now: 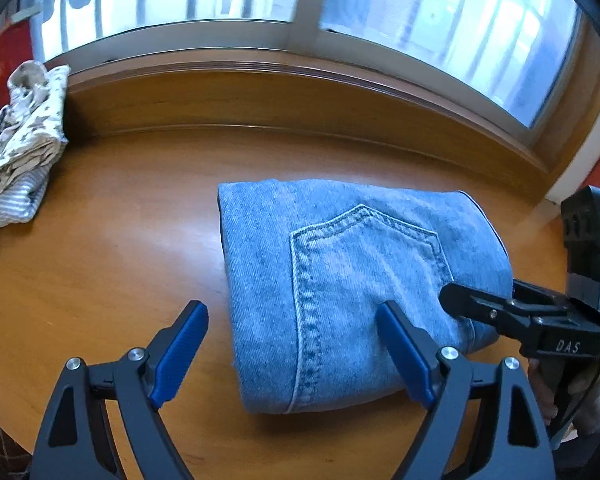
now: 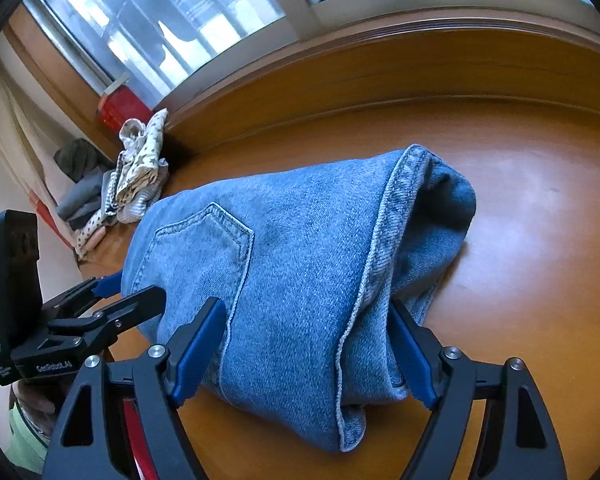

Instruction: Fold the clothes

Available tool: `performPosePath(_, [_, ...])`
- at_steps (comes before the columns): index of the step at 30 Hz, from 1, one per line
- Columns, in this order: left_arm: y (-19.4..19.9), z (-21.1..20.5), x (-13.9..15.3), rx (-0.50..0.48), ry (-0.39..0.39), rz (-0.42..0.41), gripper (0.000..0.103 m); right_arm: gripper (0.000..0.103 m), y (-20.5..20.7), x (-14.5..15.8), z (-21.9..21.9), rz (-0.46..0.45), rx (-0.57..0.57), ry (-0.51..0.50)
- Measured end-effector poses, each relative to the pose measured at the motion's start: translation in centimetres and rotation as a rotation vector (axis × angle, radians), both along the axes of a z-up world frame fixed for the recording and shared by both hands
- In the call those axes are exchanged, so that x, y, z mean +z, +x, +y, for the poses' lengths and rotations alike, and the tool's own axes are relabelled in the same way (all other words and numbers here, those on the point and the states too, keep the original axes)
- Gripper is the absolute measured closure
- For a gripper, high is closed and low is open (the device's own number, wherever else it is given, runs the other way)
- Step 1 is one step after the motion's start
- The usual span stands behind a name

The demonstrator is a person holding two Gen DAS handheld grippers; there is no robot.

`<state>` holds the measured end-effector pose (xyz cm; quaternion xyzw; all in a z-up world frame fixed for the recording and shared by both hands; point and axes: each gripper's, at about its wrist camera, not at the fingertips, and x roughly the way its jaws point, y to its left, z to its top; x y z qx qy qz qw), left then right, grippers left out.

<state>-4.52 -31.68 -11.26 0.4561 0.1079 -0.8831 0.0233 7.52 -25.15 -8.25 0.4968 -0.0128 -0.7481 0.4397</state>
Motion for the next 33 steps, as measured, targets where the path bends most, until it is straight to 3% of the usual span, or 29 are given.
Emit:
performPosePath(9, [-1.4, -4.6, 0.0, 0.079, 0.000, -0.007, 0.015, 0.023, -0.6, -0.2, -5.9, 0.017, 0.027, -0.004])
performPosePath(14, [-2.6, -6.6, -0.2, 0.072, -0.002, -0.002, 0.015, 0.023, -0.5, -0.2, -8.7, 0.032, 0.028, 0.003])
performPosePath(22, [-4.8, -11.3, -0.6, -0.021, 0.023, -0.013, 0.014, 0.023, 1.1, -0.5, -12.8, 0.047, -0.086, 0.008])
performPosePath(26, [-5.2, -15.7, -0.6, -0.075, 0.064, -0.015, 0.014, 0.022, 1.8, -0.5, -14.7, 0.052, -0.150, 0.011])
performPosePath(29, [-6.0, -17.0, -0.8, -0.117, 0.087, -0.017, 0.014, 0.022, 2.1, -0.5, -15.7, 0.062, -0.191, 0.017])
performPosePath(33, [-7.7, -17.1, -0.9, -0.154, 0.057, 0.004, 0.014, 0.022, 2.0, -0.4, -16.5, 0.064, -0.219, 0.029])
